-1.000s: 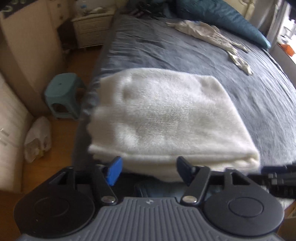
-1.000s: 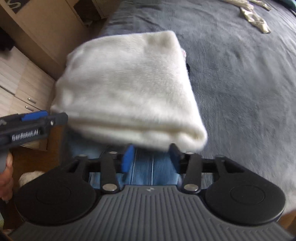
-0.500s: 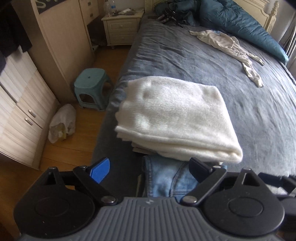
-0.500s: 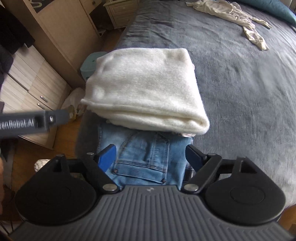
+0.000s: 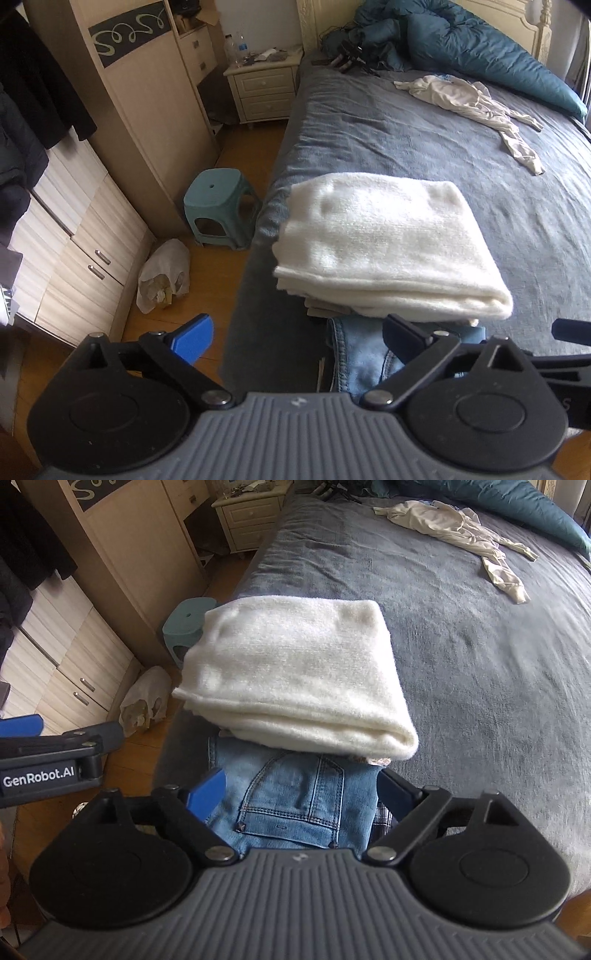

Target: Fold clothes

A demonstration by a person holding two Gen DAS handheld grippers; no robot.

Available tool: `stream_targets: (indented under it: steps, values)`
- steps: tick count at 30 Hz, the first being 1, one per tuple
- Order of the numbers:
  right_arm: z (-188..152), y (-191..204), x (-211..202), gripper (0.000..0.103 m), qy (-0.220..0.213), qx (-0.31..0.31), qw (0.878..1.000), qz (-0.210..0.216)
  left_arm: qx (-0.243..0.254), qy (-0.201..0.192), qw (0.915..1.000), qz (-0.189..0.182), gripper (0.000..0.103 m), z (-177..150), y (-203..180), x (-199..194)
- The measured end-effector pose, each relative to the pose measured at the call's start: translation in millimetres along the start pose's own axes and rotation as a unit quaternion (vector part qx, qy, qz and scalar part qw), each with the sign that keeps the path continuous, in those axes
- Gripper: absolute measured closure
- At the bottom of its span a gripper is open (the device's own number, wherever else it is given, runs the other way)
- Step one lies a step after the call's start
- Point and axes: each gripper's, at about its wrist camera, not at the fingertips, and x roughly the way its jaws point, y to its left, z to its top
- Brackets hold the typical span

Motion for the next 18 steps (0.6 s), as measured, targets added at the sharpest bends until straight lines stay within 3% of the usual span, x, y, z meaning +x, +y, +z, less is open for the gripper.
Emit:
stream_targets:
  steps: [18]
  values:
    - [-0.6, 1.8, 1.6, 0.014, -0.011, 0.003, 0.999, -0.041, -0.008, 0.037, 0.9992, 0.011, 0.005, 1.8, 0.9, 9.9]
